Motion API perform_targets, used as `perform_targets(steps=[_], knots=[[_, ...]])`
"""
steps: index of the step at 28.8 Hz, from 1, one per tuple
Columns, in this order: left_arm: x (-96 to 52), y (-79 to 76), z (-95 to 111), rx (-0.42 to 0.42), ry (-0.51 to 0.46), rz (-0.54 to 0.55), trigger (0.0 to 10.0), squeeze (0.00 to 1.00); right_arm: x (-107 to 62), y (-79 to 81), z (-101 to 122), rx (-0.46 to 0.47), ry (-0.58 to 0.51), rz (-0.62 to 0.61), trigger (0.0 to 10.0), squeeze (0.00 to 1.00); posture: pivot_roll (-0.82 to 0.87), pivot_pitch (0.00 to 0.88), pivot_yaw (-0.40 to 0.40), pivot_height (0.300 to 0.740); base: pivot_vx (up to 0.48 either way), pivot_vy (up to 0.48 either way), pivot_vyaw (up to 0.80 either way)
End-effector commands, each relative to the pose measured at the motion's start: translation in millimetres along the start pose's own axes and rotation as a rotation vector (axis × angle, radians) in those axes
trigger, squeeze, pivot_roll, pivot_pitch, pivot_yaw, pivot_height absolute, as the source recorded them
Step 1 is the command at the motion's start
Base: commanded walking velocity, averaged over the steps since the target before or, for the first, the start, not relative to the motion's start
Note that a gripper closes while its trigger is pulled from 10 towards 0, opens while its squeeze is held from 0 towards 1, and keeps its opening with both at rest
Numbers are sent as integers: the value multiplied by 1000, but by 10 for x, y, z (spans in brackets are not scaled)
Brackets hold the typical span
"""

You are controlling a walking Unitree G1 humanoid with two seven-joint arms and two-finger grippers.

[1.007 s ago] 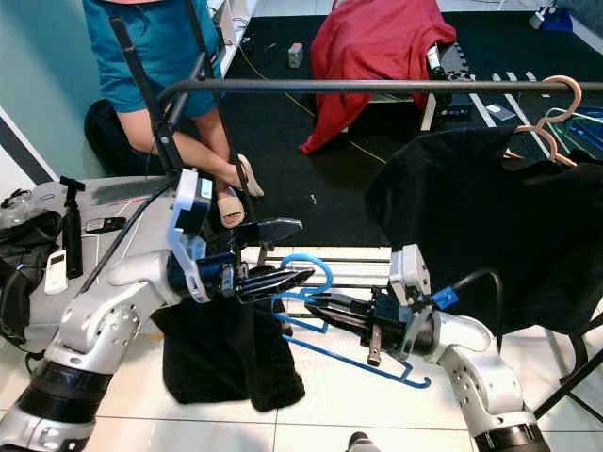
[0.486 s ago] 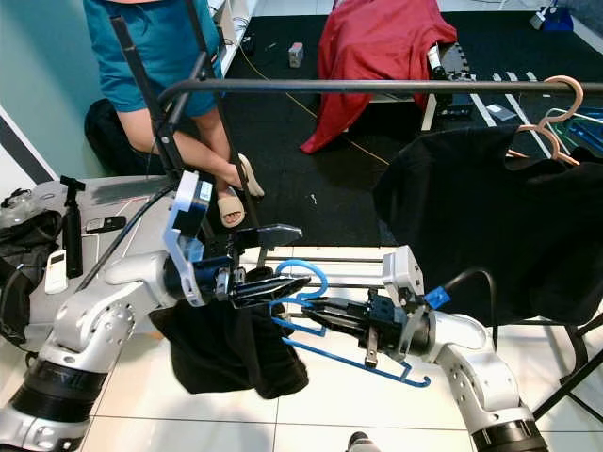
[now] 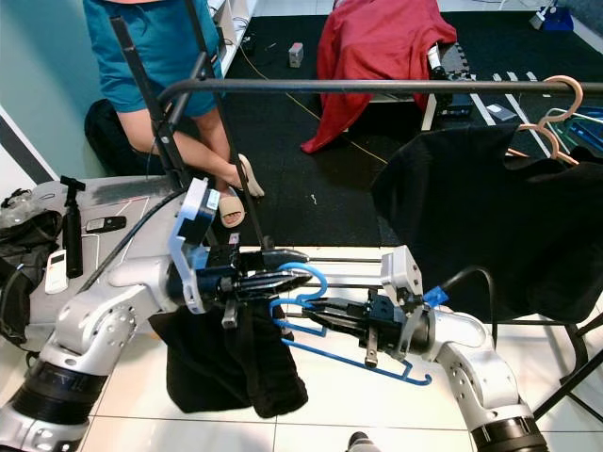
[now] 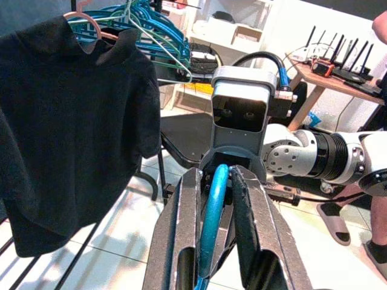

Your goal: Hang hanger

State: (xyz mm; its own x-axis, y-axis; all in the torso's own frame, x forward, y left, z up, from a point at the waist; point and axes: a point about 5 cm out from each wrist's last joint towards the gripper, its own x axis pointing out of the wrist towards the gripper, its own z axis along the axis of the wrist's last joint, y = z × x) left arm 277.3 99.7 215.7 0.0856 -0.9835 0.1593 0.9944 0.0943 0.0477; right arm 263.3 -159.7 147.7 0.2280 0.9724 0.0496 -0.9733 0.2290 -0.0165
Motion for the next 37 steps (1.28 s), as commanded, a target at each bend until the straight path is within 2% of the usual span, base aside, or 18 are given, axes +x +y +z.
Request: perform_targets(steps=[1, 13, 14, 17, 18, 19, 21, 22, 24, 25, 37], knots=[[-16, -47, -47, 9, 46, -24, 10000, 0, 21, -9, 55, -38, -16, 12, 10000, 0, -78, 164, 35, 740, 0, 0, 0], [-28, -80, -97, 14, 94, -58, 10000, 0, 17, -22, 51, -47, -8, 14, 10000, 0, -76, 166, 37, 740, 0, 0, 0], [-30, -77, -98, 16, 99, -59, 9647, 0, 16, -22, 49, -48, -7, 15, 10000, 0, -76, 165, 37, 740, 0, 0, 0], [-32, -76, -100, 17, 103, -61, 9647, 0, 15, -21, 47, -48, -7, 16, 10000, 0, -76, 165, 37, 740, 0, 0, 0], [-34, -77, -102, 16, 104, -62, 8745, 0, 15, -21, 46, -48, -6, 16, 10000, 0, -76, 164, 37, 740, 0, 0, 0], [-35, -78, -104, 15, 106, -64, 7059, 0, 15, -22, 45, -49, -6, 16, 10000, 0, -76, 164, 37, 740, 0, 0, 0], [-36, -80, -105, 14, 107, -66, 7059, 0, 15, -22, 44, -50, -5, 16, 10000, 0, -76, 164, 37, 740, 0, 0, 0], [-38, -80, -106, 12, 106, -67, 2627, 0, 13, -24, 44, -51, -6, 16, 10000, 0, -77, 161, 37, 740, 0, 0, 0], [-38, -80, -106, 11, 106, -68, 2627, 0, 12, -24, 44, -52, -6, 15, 10000, 0, -77, 161, 37, 740, 0, 0, 0], [-38, -80, -103, 6, 103, -71, 0, 0, 12, -24, 43, -53, -6, 15, 10000, 0, -77, 159, 37, 740, 0, 0, 0], [-35, -65, -74, 2, 77, -67, 0, 0, 6, -17, 31, -57, 3, 21, 10000, 0, -78, 149, 37, 740, 0, 0, 0]])
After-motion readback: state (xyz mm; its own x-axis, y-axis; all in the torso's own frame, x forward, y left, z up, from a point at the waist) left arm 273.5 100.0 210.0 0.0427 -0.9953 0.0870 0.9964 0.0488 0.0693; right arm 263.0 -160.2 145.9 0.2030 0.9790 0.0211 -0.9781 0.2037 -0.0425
